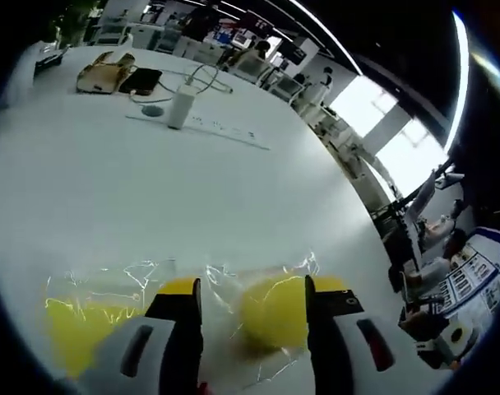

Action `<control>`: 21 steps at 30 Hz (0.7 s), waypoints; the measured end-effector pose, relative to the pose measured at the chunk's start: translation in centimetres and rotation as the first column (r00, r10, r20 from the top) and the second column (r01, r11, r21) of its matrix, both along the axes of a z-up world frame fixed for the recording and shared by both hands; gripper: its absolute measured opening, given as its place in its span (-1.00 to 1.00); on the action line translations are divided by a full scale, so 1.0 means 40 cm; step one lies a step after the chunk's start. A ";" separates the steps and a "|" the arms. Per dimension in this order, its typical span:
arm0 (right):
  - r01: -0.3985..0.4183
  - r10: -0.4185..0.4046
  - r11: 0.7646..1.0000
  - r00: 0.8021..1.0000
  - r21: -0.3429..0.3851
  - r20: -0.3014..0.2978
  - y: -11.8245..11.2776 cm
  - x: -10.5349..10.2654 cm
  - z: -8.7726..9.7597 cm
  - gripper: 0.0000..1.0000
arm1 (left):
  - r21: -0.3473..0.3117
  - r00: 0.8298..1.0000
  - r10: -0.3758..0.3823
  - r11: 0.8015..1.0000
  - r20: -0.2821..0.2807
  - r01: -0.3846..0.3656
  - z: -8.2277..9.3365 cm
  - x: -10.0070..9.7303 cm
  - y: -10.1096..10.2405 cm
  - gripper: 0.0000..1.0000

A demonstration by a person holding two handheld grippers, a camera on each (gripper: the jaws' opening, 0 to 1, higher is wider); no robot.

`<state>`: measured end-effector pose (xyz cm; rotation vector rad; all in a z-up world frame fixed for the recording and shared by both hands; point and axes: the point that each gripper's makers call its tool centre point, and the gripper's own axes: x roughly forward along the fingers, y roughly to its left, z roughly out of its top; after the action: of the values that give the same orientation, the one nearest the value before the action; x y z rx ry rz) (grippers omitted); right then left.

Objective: Compare the silicone blocks by pressing each to a similar depth, holding the contact briefly, and releasing to observe deformation and rebound differences across the visible hardness samples.

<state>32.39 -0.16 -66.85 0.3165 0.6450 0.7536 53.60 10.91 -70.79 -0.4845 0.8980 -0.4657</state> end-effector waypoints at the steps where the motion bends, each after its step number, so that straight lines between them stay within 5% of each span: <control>1: 0.000 0.000 1.000 1.000 0.000 -0.001 -0.001 0.000 0.000 0.19 | -0.012 1.000 0.012 1.000 -0.006 -0.012 -0.002 0.005 -0.001 -0.05; 9: 0.014 -0.014 1.000 1.000 -0.001 -0.004 -0.017 0.005 -0.002 0.19 | -0.109 0.992 0.095 0.989 -0.081 -0.104 -0.031 0.031 -0.002 -0.16; 21: 0.024 -0.025 1.000 1.000 -0.008 -0.013 -0.029 0.009 -0.012 0.16 | -0.095 0.988 0.109 0.988 -0.111 -0.119 -0.061 0.038 0.018 -0.77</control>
<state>32.73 -1.31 -67.34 0.3219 0.6554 0.7259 55.11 11.65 -73.22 -0.6546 0.9460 -0.3847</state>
